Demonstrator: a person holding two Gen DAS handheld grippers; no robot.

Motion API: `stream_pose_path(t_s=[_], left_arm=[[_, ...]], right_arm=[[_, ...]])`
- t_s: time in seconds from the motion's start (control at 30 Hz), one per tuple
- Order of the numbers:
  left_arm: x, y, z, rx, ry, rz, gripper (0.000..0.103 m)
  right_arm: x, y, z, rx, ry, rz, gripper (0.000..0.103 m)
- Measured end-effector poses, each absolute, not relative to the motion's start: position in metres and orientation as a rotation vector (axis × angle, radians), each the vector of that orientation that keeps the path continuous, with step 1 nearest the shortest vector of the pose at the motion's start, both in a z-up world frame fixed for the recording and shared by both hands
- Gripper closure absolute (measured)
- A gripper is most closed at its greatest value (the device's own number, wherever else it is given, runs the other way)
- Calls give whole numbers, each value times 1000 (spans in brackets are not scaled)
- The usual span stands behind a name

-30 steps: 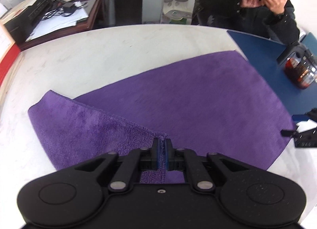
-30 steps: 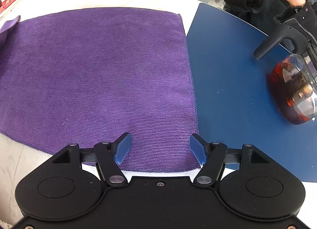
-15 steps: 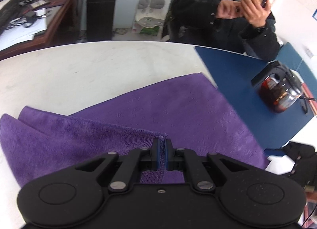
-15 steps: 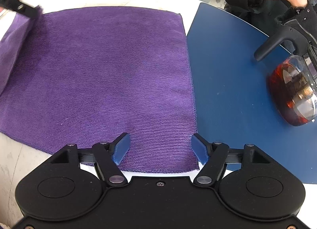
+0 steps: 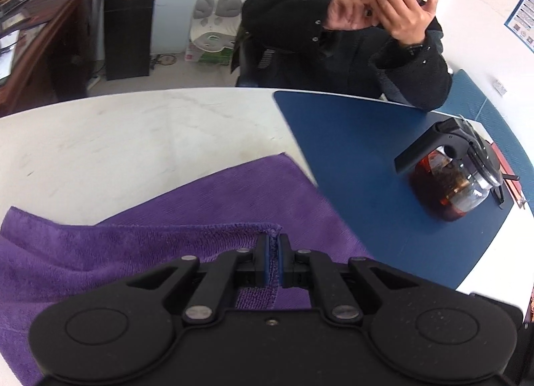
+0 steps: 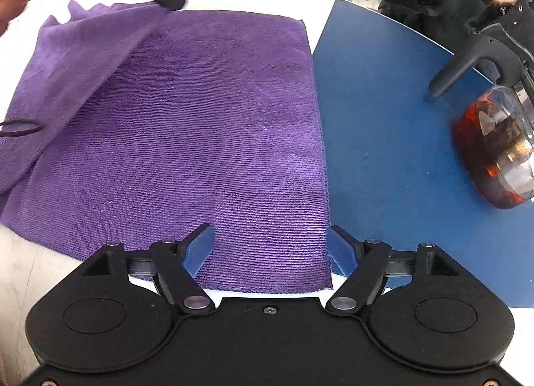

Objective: Fold towel
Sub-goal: 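Carry the held corner over the towel toward the right gripper, folding it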

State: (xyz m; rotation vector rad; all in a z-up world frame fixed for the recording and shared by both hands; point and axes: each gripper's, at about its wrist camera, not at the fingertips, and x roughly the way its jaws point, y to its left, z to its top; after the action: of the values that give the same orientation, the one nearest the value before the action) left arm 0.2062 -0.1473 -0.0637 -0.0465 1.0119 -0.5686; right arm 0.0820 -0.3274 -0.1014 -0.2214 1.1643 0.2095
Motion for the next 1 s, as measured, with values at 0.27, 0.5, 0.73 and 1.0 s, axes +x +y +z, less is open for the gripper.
stream_pose_path(t_s=[0.27, 0.5, 0.73, 1.0], left_arm=[[233, -184, -67, -56, 1001, -605, 98], [242, -200, -63, -49, 994, -627, 98], [243, -201, -53, -28, 983, -635, 98], [244, -205, -56, -9, 994, -637, 98]], right_arm=[[89, -328, -100, -222, 1196, 241, 27], [92, -326, -100, -231, 1216, 262, 26], [94, -323, -99, -237, 1235, 290, 23], [95, -322, -94, -264, 1225, 301, 28]])
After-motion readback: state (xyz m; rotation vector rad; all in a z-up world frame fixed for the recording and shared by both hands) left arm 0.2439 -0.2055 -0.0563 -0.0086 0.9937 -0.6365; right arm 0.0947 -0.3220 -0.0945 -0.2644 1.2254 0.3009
